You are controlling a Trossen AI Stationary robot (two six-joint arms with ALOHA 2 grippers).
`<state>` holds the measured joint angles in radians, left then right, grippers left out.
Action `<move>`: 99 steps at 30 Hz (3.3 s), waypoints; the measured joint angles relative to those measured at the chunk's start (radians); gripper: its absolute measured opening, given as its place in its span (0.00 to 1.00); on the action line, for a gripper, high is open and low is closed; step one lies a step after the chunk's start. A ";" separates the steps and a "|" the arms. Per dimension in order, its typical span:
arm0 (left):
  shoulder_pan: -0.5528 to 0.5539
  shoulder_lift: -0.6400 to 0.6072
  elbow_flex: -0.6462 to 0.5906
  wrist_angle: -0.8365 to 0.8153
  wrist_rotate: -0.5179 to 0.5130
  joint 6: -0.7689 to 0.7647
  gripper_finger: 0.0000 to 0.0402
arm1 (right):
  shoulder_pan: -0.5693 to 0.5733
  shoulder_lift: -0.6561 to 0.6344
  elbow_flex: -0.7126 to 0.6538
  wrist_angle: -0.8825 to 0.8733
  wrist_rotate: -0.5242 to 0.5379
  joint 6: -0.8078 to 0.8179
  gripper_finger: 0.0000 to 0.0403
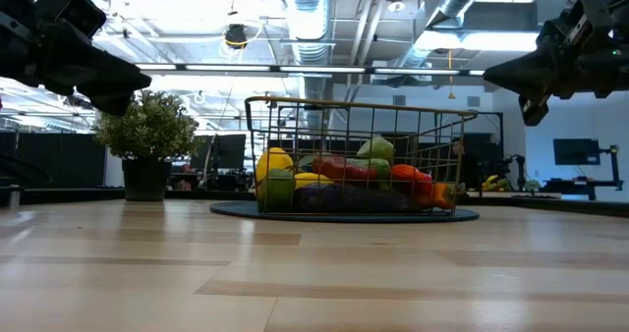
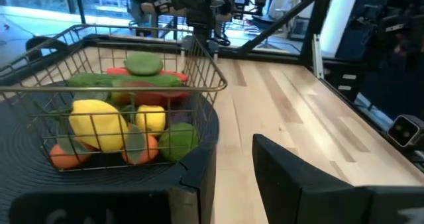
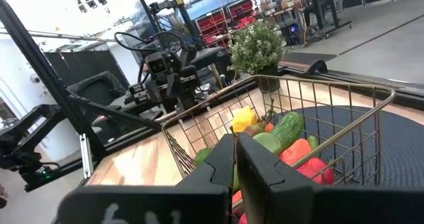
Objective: Build produce basket
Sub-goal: Return to Home Position
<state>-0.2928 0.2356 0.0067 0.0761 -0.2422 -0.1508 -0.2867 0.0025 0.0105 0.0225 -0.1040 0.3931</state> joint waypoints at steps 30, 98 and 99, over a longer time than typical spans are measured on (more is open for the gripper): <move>0.000 0.000 0.000 -0.004 -0.033 -0.008 0.22 | 0.000 0.000 -0.001 0.000 0.000 0.000 0.09; 0.000 0.000 0.000 -0.001 -0.060 0.035 0.01 | 0.000 0.000 -0.001 0.000 0.000 0.000 0.09; 0.000 0.000 0.000 -0.001 -0.060 0.035 0.01 | 0.000 0.000 -0.001 0.000 0.000 0.000 0.09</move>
<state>-0.2928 0.2354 0.0065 0.0750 -0.3017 -0.1162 -0.2867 0.0025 0.0093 0.0223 -0.1040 0.3927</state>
